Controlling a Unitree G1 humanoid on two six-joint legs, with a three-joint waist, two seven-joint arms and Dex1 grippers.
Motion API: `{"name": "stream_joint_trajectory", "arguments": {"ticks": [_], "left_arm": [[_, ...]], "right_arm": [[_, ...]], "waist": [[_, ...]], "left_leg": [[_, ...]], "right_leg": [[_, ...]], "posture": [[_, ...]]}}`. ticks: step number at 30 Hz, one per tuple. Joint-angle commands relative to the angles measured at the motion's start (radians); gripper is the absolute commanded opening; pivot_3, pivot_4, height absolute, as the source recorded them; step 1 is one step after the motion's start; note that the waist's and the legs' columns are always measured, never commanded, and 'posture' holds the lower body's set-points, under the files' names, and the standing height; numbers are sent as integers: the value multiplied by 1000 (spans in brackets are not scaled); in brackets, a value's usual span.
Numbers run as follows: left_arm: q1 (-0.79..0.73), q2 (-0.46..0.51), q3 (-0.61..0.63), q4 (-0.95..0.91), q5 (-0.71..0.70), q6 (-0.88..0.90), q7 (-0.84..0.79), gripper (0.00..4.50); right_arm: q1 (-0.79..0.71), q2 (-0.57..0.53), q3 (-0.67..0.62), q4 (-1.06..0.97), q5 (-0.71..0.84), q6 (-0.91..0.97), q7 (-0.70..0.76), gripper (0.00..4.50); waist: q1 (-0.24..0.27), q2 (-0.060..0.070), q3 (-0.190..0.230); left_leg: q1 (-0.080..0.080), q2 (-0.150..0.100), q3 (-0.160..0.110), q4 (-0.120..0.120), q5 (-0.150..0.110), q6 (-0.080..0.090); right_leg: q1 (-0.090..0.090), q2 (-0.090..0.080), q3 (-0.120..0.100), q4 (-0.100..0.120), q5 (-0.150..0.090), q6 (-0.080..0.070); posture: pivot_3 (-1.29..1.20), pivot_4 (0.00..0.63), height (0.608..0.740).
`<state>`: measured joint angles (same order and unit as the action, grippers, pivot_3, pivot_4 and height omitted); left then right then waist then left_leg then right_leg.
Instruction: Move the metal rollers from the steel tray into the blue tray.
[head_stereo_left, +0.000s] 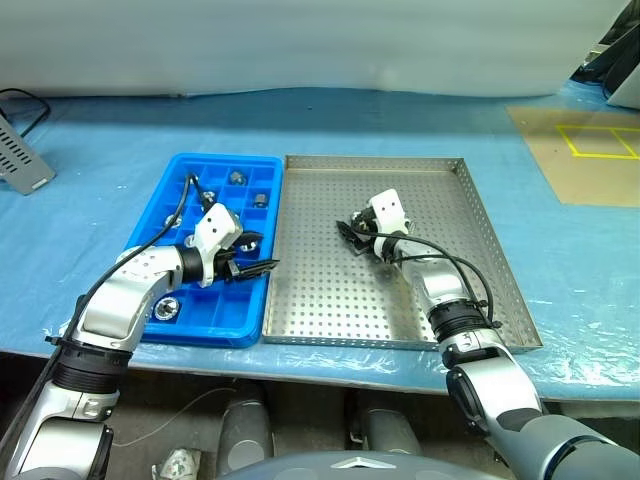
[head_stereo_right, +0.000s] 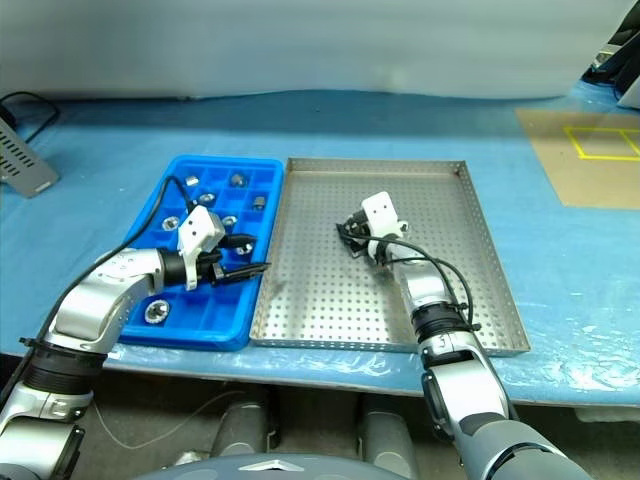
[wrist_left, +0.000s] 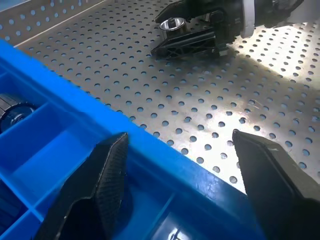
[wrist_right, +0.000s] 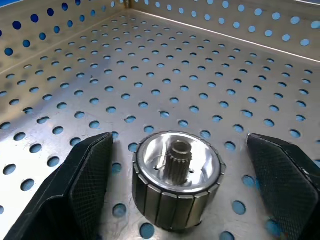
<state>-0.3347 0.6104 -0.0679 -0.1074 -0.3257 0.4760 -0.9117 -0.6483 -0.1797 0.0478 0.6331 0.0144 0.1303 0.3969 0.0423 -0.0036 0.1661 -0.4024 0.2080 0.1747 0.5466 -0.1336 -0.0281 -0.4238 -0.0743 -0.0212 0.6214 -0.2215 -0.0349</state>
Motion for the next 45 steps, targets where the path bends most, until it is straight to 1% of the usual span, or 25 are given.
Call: {"name": "stream_joint_trajectory", "arguments": {"ticks": [1,4,6,7,9,10,15,19,21,27,30,33,36,37,45], "left_arm": [[-18,4,8,-32,-3,8,8,3488],[-25,9,6,-44,-6,23,6,3488],[-27,13,5,-49,-5,30,4,3488],[-30,15,6,-51,-6,34,3,3488],[-33,19,12,-53,-10,40,-1,3488],[-32,24,19,-57,-17,43,-7,3488],[-17,57,79,-65,-68,22,-50,3488],[-25,83,87,-32,-40,-23,-56,3488],[-40,70,74,-20,-25,-39,-38,3488],[-30,31,68,-30,-18,-60,-6,3488],[12,22,78,-51,-31,-59,2,3488],[34,23,82,-51,-31,-65,5,3488],[35,20,81,-46,-28,-72,8,3488],[32,16,79,-44,-27,-74,9,3488],[-10,-30,60,-3,-10,-97,33,3488]], "right_arm": [[-1,0,-7,-5,0,-21,-9,4298],[10,7,2,-28,3,-8,2,3630],[15,7,10,-39,1,-11,13,3630],[17,7,10,-45,6,-12,21,3387],[13,7,6,-53,8,-4,25,3056],[10,4,5,-62,8,4,25,2780],[-19,1,2,-179,52,62,96,2780],[-56,-2,16,-285,90,122,176,2780],[-82,-5,26,-315,107,152,218,2780],[-102,-37,36,-256,73,123,230,2780],[-71,-74,28,-245,58,80,223,2780],[-39,-94,1,-245,69,62,201,3388],[-18,-103,14,-249,49,90,176,4332],[-13,-103,25,-248,40,100,171,4474],[10,-45,57,-237,34,109,157,4474]], "waist": [[0,0,0],[0,0,0],[-1,0,0],[-1,0,0],[-1,0,0],[-1,0,0],[-2,0,0],[-1,0,0],[0,0,0],[8,0,0],[8,0,0],[7,0,0],[6,0,0],[4,0,0],[2,0,0]], "left_leg": [[0,0,0,0,0,0],[0,0,0,0,0,0],[0,0,0,0,0,0],[0,0,0,0,0,0],[0,0,0,0,0,0],[0,0,0,0,0,0],[0,0,0,0,0,0],[0,0,0,0,0,0],[0,0,0,0,0,0],[-1,0,0,0,0,0],[-1,0,0,0,0,0],[-1,0,0,0,0,0],[-1,0,0,0,0,0],[-1,0,0,0,0,0],[0,0,0,0,0,0]], "right_leg": [[0,0,0,0,0,0],[0,0,0,0,0,0],[0,0,0,0,0,0],[0,0,0,0,0,0],[0,0,0,0,0,0],[0,0,0,0,0,0],[0,0,0,0,0,0],[0,0,0,0,0,0],[0,0,0,0,0,0],[0,0,0,-1,0,0],[0,0,0,-1,0,0],[0,0,-1,-2,0,0],[0,0,-1,-2,0,0],[0,0,-1,-1,0,0],[0,0,0,-1,0,0]], "posture": [[-82,150,740],[-85,150,740],[-86,150,740],[-86,150,740],[-87,150,740],[-87,150,740],[-69,150,740],[-69,150,740],[-53,150,740],[-26,150,740],[-18,150,740],[-20,150,740],[-28,150,740],[-32,150,740],[-49,150,740]]}}
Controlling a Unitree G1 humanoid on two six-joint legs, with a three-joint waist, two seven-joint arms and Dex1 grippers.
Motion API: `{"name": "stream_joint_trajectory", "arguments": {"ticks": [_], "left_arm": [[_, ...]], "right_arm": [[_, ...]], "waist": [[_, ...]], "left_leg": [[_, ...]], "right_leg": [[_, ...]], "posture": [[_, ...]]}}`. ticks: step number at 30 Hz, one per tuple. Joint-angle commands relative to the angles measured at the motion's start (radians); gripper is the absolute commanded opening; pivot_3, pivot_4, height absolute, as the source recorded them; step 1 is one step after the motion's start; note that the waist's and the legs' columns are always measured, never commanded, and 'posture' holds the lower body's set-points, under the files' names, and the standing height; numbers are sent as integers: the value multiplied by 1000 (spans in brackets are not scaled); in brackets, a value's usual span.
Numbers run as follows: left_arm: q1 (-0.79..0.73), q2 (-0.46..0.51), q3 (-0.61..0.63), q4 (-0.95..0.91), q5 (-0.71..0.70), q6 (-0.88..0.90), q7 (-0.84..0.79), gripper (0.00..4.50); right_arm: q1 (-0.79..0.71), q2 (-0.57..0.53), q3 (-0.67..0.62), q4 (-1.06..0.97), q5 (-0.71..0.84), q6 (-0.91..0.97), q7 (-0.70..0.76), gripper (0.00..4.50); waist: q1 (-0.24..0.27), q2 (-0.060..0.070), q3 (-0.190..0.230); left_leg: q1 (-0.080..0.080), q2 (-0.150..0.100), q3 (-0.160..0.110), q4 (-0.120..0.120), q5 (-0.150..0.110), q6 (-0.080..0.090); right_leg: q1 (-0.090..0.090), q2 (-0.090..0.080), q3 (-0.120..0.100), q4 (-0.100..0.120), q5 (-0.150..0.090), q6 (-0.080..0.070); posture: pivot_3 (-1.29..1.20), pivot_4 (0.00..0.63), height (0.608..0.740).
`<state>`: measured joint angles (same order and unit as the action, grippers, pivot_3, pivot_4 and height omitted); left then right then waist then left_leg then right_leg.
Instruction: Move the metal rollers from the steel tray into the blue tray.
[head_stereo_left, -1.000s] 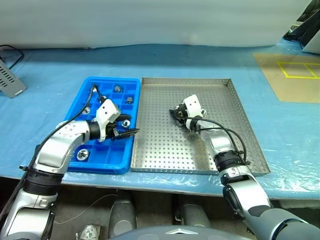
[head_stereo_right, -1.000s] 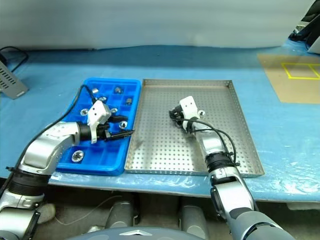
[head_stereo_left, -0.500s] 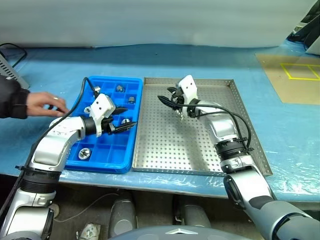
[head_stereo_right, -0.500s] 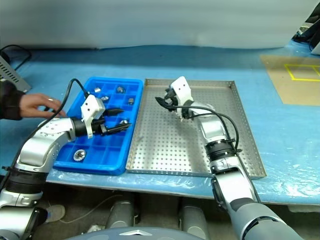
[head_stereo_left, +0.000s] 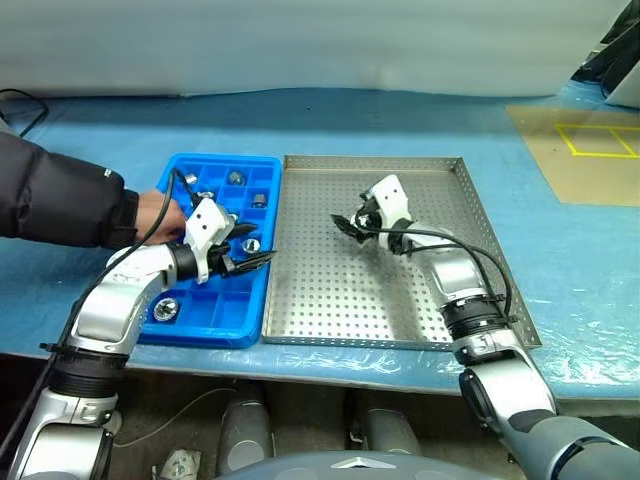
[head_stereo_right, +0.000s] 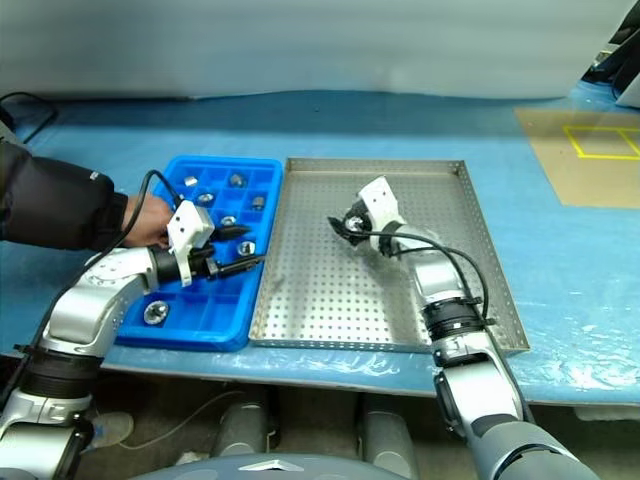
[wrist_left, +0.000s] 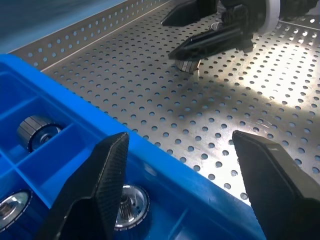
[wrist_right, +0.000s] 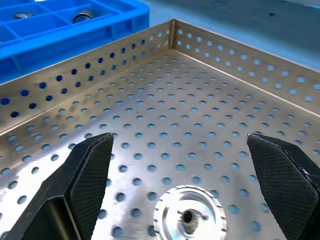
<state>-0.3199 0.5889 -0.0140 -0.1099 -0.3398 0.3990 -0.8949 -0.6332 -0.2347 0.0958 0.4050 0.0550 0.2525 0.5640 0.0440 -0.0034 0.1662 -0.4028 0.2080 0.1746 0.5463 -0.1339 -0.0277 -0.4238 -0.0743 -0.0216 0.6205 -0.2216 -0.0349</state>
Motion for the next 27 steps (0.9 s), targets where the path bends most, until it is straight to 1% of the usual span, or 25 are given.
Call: {"name": "stream_joint_trajectory", "arguments": {"ticks": [1,5,10,16,19,21,23,24,26,27], "left_arm": [[-30,-15,4,3,8,-20,23,3488],[-30,-25,0,-5,11,-16,29,3488],[-24,-27,-1,-14,13,-14,39,3488],[-28,-54,-24,-34,23,6,82,3488],[-33,-59,-29,-28,33,3,103,3488],[-33,-66,-30,-38,30,14,114,3488],[-32,-67,-29,-43,28,19,118,3488],[-32,-67,-29,-42,28,19,118,3488],[-30,-67,-26,-40,28,17,119,3488],[-29,-68,-25,-42,28,19,122,3488]], "right_arm": [[-5,17,11,4,-9,-14,-16,4474],[0,9,7,74,-34,-43,-50,4474],[-14,-13,-33,161,-35,-76,-90,4474],[-2,-4,-6,175,-42,-115,-67,4474],[11,5,5,153,-38,-113,-47,3841],[9,7,7,155,-54,-106,-70,3224],[9,8,8,162,-59,-114,-74,3224],[15,8,4,153,-48,-107,-60,2982],[18,6,-1,151,-47,-93,-66,2673],[14,4,-1,160,-56,-94,-78,2341]], "waist": [[0,0,0],[2,0,0],[2,0,0],[1,0,0],[-1,0,0],[-2,0,0],[-1,0,0],[-1,0,0],[0,0,0],[0,0,0]], "left_leg": [[0,0,0,0,0,0],[0,0,0,0,0,0],[0,0,0,0,0,0],[0,0,0,0,0,0],[0,0,0,0,0,0],[0,0,0,0,0,0],[0,0,0,0,0,0],[0,0,0,1,0,0],[0,0,0,1,0,0],[0,0,0,1,0,0]], "right_leg": [[0,0,0,0,0,0],[0,0,0,0,0,0],[0,0,0,0,0,0],[0,0,0,0,0,0],[0,0,0,0,0,0],[0,0,0,0,0,0],[0,0,0,0,0,0],[0,0,0,0,0,0],[0,0,0,0,0,0],[0,0,0,1,0,0]], "posture": [[-49,150,740],[-45,150,740],[-44,150,740],[-51,150,740],[-54,150,740],[-55,150,740],[-55,150,740],[-55,150,740],[-54,150,740],[-51,150,740]]}}
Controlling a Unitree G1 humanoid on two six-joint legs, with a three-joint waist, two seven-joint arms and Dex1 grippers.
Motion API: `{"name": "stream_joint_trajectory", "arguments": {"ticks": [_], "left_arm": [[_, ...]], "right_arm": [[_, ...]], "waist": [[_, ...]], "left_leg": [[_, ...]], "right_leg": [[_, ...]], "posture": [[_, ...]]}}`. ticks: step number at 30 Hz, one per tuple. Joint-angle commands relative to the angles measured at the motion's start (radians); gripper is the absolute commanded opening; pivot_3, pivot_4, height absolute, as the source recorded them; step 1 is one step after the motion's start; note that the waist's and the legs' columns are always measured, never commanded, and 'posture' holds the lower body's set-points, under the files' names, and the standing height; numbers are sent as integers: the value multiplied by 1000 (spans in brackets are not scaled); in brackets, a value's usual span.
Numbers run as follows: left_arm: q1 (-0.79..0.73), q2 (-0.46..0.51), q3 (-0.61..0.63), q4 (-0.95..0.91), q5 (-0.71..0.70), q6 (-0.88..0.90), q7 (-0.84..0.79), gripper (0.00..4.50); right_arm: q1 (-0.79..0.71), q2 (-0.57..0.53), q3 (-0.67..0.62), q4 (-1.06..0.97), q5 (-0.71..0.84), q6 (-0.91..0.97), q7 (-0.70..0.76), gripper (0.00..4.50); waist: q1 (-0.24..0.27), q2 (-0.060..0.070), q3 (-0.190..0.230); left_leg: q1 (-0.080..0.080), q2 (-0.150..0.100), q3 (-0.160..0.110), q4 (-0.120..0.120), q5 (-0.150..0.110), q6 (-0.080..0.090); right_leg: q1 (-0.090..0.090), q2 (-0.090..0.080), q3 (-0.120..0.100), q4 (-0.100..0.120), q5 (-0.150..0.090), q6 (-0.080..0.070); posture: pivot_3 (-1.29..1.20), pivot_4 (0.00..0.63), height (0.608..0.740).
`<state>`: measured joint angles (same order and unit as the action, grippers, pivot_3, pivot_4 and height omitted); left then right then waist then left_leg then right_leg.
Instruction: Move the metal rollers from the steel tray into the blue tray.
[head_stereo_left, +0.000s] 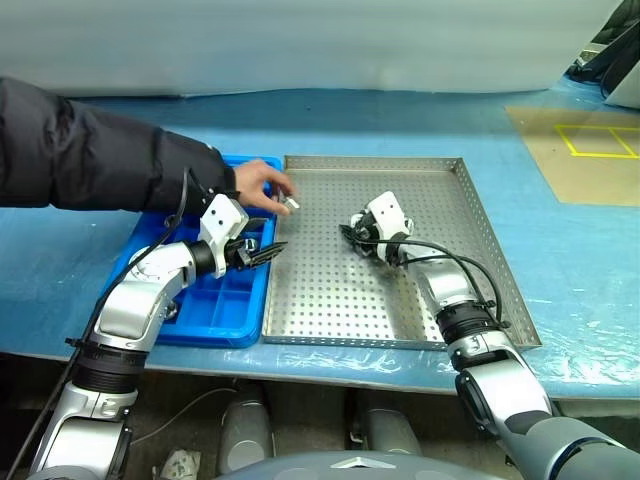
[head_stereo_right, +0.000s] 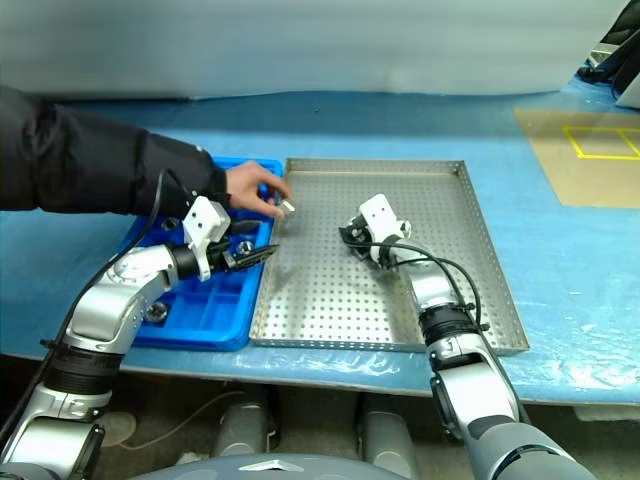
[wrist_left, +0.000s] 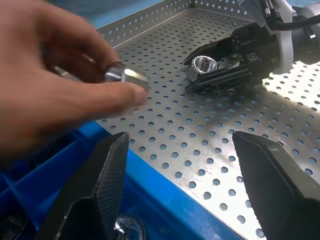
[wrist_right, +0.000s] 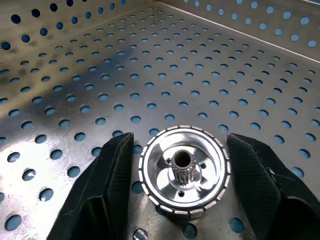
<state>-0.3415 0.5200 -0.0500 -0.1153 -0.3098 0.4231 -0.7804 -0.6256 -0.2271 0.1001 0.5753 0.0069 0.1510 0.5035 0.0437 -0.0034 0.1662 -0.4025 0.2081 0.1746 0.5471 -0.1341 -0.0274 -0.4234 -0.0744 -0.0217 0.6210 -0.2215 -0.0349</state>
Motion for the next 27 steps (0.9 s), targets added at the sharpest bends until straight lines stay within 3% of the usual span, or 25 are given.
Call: {"name": "stream_joint_trajectory", "arguments": {"ticks": [1,2,3,4,15,21,27], "left_arm": [[-7,0,12,-42,-2,-3,11,3488],[-6,-1,13,-48,1,0,21,3488],[-7,-3,13,-52,1,4,27,3488],[-7,-3,13,-55,1,6,31,3488],[-9,6,28,-26,-6,-5,20,3488],[26,-5,63,-41,-38,0,33,3488],[72,24,113,-101,-64,13,28,3488]], "right_arm": [[4,-4,-4,-3,-12,1,-22,2341],[3,0,-8,-10,2,-1,-4,2341],[1,3,-10,-17,12,3,6,1832],[-1,6,-12,-22,18,7,12,1689],[-35,5,-19,-121,61,68,64,1677],[-5,-21,41,-344,138,171,258,1677],[-65,-11,114,-437,203,273,410,1677]], "waist": [[0,0,0],[0,0,0],[0,0,0],[0,0,0],[0,0,0],[0,0,0],[3,0,0]], "left_leg": [[0,0,0,0,0,0],[0,0,0,0,0,0],[0,0,0,0,0,0],[0,0,0,0,0,0],[0,0,0,0,0,0],[-1,0,0,-1,0,1],[-1,0,0,-1,-1,1]], "right_leg": [[0,0,0,0,0,0],[0,0,0,0,0,0],[0,0,0,0,0,0],[0,0,0,0,0,0],[0,0,0,0,0,0],[0,0,0,-1,0,0],[0,0,-1,-2,0,0]], "posture": [[-51,150,740],[-50,150,740],[-48,150,740],[-48,150,740],[-45,150,740],[-23,150,740],[47,150,740]]}}
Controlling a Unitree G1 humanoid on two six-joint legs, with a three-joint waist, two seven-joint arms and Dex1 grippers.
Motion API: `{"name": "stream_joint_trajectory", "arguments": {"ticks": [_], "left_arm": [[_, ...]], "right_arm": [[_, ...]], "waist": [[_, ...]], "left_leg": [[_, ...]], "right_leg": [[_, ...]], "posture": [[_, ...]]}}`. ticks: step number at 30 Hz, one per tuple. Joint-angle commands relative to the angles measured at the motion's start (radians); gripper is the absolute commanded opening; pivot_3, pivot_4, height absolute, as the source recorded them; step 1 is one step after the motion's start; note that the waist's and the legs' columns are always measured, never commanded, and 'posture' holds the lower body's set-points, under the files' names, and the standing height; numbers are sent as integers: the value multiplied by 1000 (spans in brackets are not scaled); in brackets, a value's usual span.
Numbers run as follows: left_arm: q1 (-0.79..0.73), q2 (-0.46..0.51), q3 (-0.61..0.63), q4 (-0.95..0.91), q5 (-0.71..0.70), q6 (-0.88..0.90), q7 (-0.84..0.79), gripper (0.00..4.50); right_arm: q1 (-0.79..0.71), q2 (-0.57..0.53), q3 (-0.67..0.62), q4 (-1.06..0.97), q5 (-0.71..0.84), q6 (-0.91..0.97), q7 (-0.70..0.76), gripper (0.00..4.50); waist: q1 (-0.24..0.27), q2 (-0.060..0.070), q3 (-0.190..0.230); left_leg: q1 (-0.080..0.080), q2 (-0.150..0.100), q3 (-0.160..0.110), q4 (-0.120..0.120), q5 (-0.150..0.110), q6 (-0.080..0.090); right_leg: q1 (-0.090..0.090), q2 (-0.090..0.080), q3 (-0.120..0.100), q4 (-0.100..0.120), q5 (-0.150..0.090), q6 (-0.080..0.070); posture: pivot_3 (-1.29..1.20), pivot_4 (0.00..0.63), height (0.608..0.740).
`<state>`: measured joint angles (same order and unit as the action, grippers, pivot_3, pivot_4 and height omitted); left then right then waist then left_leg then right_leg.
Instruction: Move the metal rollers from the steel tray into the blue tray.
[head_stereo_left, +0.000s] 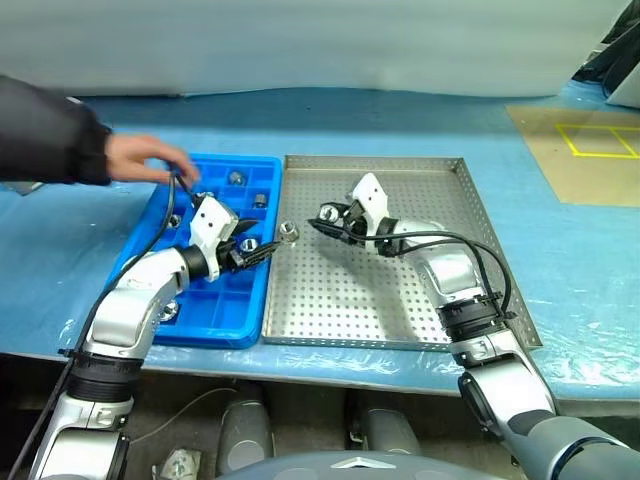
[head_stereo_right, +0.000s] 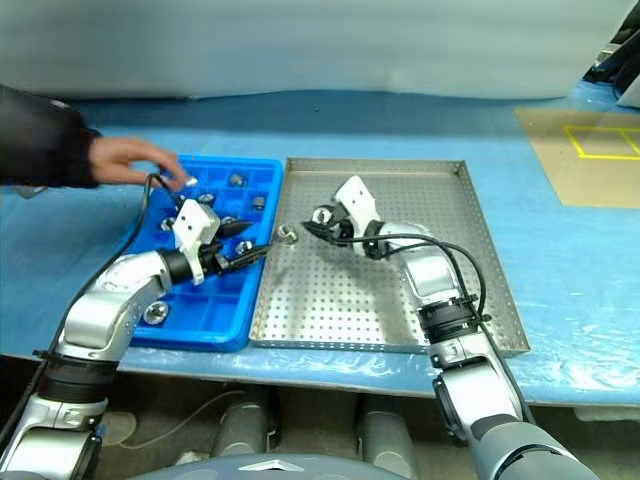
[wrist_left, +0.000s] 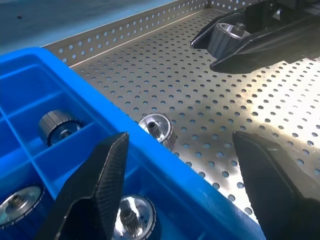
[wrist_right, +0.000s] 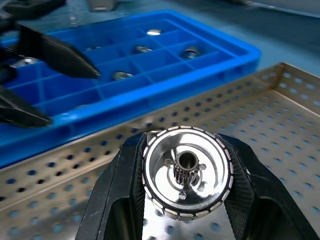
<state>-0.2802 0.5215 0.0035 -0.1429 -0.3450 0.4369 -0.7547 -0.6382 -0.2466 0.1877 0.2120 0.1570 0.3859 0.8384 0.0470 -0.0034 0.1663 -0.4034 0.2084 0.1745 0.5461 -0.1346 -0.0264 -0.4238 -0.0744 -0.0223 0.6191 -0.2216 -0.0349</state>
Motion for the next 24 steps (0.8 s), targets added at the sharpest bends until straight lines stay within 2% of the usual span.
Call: {"name": "stream_joint_trajectory", "arguments": {"ticks": [1,10,17,22,24], "left_arm": [[22,30,73,-86,-33,2,8,3488],[206,104,220,-259,-65,47,54,3488],[387,144,406,-402,-118,114,89,3488],[429,145,431,-457,-138,153,118,3488],[431,140,421,-481,-150,171,133,3488]], "right_arm": [[-67,13,37,-77,64,50,98,1677],[-194,114,126,55,76,50,242,1677],[-172,110,191,33,132,235,366,1677],[-161,111,218,-11,143,319,371,1677],[-156,105,235,-38,168,417,372,1677]], "waist": [[0,0,0],[30,0,0],[85,0,0],[118,0,1],[129,0,1]], "left_leg": [[0,0,0,0,0,0],[0,1,0,-2,0,0],[-2,1,-2,-4,0,0],[-1,1,-3,-4,0,-1],[-1,1,-4,-4,0,-1]], "right_leg": [[0,0,0,0,0,0],[0,0,-1,-1,-1,-1],[0,0,-3,-4,-1,-1],[0,0,-3,-4,-1,-1],[0,0,-3,-4,-1,0]], "posture": [[58,150,740],[227,150,740],[325,150,740],[357,150,740],[355,150,740]]}}
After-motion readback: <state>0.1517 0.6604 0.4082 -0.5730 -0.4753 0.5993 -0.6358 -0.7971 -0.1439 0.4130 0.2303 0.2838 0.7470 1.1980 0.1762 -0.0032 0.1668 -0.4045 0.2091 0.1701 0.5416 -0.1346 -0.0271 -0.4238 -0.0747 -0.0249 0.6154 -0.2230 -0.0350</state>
